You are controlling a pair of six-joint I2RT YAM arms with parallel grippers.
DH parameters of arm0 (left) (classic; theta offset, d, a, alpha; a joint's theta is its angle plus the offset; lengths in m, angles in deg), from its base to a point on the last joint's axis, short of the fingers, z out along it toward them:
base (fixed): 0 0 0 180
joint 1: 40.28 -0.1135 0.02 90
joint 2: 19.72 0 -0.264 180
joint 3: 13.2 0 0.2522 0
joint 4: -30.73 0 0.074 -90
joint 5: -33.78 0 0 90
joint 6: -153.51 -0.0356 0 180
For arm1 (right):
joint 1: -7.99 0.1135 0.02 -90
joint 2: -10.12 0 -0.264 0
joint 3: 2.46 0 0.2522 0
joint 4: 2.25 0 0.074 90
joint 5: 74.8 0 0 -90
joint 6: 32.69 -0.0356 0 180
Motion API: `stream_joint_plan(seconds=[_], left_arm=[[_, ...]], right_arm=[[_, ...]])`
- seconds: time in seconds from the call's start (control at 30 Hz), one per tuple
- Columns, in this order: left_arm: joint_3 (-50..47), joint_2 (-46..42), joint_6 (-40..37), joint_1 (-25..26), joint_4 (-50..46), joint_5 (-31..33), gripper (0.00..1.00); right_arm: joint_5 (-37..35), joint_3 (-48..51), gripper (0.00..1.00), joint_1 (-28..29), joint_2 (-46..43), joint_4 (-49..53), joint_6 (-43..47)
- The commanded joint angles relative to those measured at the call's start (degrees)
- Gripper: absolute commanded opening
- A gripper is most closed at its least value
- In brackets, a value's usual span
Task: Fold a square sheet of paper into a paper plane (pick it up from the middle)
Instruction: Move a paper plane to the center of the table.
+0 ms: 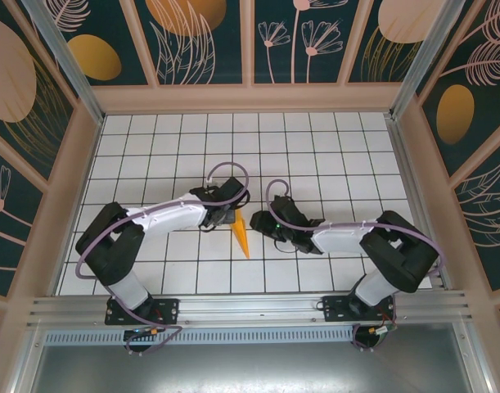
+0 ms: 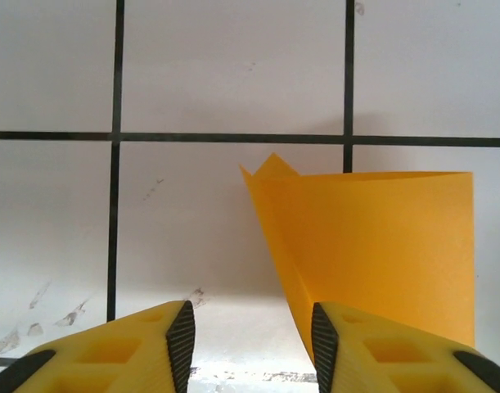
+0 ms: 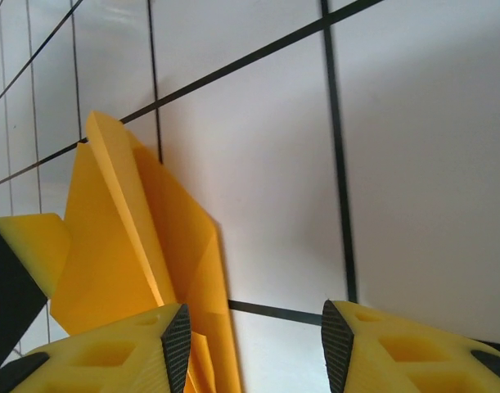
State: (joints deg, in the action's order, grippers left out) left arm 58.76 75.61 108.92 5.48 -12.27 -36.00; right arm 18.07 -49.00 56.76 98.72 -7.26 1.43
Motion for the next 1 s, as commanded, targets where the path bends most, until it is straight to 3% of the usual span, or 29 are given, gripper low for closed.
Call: stream_joint_plan(seconds=[0.0,0.17,0.97], left_arm=[[-2.16,-2.45,0.88,-0.55,1.96,0.9,0.41],[-4.01,-2.34,0.56,-0.75,2.93,0.55,0.37],[-5.35,-2.87,1.0,-0.76,3.7,0.49,0.37]], right_arm=[[4.11,-1.63,0.49,0.69,1.65,-4.94,1.72],[7.5,-3.43,0.49,0.84,4.33,-6.18,2.81],[15.82,-5.81,0.5,1.72,9.44,-8.09,5.56]])
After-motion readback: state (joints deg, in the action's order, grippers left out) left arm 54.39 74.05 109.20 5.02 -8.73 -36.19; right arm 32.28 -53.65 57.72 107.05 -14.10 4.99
